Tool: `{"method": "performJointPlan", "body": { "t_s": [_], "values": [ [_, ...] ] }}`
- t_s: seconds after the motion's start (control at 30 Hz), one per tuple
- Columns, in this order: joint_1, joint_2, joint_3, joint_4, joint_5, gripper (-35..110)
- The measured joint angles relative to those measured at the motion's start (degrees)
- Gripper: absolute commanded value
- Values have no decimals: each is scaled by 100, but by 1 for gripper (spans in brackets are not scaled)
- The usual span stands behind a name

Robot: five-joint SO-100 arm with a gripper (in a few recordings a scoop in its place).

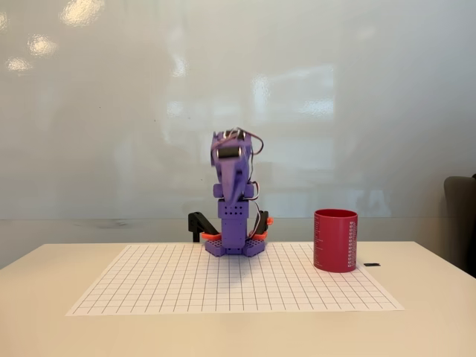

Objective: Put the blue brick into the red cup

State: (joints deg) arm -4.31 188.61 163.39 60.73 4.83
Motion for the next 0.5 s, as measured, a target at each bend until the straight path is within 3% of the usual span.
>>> {"method": "performJointPlan", "body": {
  "t_s": [0.2,0.5],
  "values": [
    [-149,26,1266,-308,88,-1],
    [-316,26,1345,-290,97,-1]
  ]
}}
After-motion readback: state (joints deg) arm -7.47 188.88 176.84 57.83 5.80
